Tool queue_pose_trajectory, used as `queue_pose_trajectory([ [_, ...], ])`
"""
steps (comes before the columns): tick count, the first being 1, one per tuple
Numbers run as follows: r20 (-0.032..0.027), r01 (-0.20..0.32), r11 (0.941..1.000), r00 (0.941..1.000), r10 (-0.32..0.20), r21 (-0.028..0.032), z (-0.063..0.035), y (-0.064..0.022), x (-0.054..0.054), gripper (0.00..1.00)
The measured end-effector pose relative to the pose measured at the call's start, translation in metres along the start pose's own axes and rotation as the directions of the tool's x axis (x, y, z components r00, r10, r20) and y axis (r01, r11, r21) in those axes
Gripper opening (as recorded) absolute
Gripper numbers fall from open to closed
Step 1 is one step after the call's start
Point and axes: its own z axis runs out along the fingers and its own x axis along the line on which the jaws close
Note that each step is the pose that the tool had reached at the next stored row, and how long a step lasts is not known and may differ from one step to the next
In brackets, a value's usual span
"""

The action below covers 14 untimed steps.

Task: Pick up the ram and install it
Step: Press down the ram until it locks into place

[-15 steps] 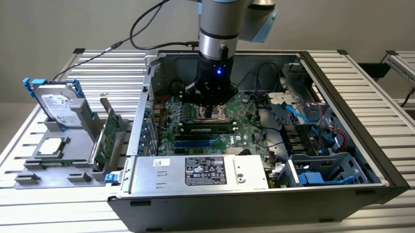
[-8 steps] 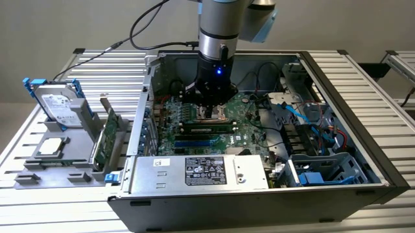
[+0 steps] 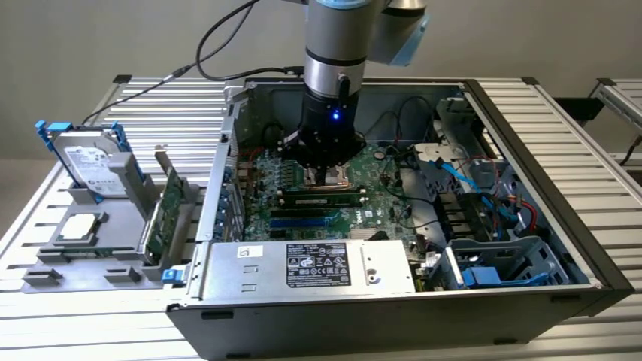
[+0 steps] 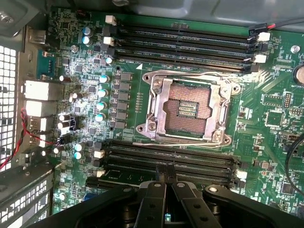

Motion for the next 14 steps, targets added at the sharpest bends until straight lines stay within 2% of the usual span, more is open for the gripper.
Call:
queue_pose_trajectory([
  [2,0.002,0.001,0.9999,1.0,-0.001,-0.0125,0.0001,-0.0042,0.002,0.11],
  [4,0.003,0.001,0.9998,1.0,-0.001,-0.0191,0.0003,-0.0104,0.003,0.11],
  [8,0.003,0.001,0.9998,1.0,-0.001,-0.0201,0.0005,-0.0261,0.005,0.11],
  [14,0.0031,0.001,0.9998,1.0,-0.001,-0.0201,0.0006,-0.0271,0.005,0.11],
])
